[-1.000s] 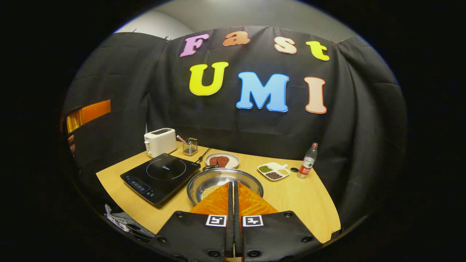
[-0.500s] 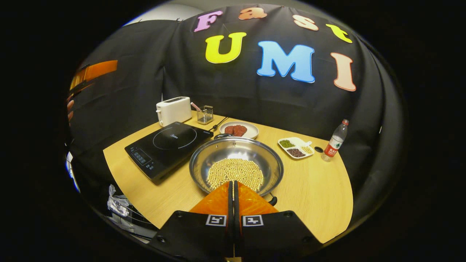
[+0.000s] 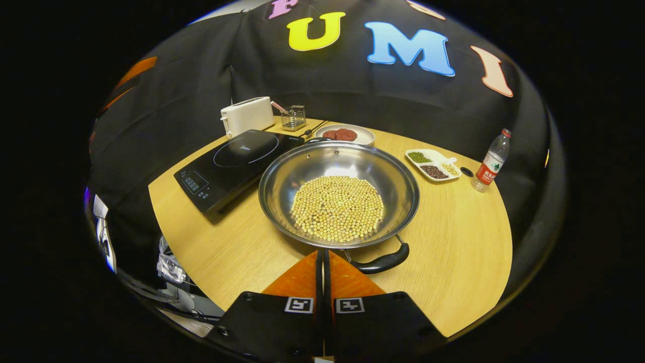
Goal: First push the handle of the pot to place it horizontally, then grasp the pot with both hands and set it on the induction cooktop.
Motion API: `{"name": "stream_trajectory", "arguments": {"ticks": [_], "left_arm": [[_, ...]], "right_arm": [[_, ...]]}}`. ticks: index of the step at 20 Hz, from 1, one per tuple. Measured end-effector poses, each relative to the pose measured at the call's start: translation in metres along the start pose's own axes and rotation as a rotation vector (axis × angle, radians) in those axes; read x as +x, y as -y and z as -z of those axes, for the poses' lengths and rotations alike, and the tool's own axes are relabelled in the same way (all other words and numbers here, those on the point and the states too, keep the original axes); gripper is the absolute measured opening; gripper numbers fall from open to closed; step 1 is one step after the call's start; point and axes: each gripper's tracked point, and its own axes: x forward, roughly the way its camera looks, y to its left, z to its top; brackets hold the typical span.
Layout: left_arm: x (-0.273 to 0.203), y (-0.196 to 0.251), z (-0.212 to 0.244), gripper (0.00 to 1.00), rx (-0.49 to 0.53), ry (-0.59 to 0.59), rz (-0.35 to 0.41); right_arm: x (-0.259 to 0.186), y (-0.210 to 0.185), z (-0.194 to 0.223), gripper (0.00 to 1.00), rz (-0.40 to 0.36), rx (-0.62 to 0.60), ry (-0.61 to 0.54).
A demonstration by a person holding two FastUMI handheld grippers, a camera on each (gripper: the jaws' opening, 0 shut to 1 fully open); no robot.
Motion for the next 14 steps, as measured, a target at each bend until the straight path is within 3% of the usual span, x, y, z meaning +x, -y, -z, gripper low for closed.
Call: {"name": "stream_trajectory", "arguments": {"ticks": [4, 5, 10, 11, 12, 13, 14], "left_arm": [[0.002, -0.001, 0.002, 0.90, 0.007, -0.006, -0.017], [0.002, -0.002, 0.002, 0.86, 0.008, -0.008, -0.019], [0.003, 0.001, 0.002, 0.90, 0.019, -0.007, -0.033], [0.003, 0.001, 0.003, 0.85, 0.020, -0.008, -0.035], [0.004, 0.001, 0.004, 0.90, 0.019, -0.011, -0.036], [0.005, 0.001, 0.005, 0.90, 0.018, -0.015, -0.038], [0.006, 0.003, 0.006, 0.90, 0.016, -0.017, -0.038]], "right_arm": [[0.017, 0.002, 0.016, 0.02, -0.009, -0.004, -0.085], [0.022, 0.001, 0.017, 0.02, -0.013, 0.000, -0.098], [0.034, 0.006, 0.019, 0.02, -0.008, 0.046, -0.140], [0.034, 0.009, 0.019, 0.02, -0.001, 0.051, -0.140], [0.034, 0.009, 0.018, 0.06, -0.007, 0.062, -0.141], [0.035, 0.011, 0.018, 0.00, -0.005, 0.070, -0.140], [0.034, 0.014, 0.018, 0.00, 0.005, 0.073, -0.141]]}}
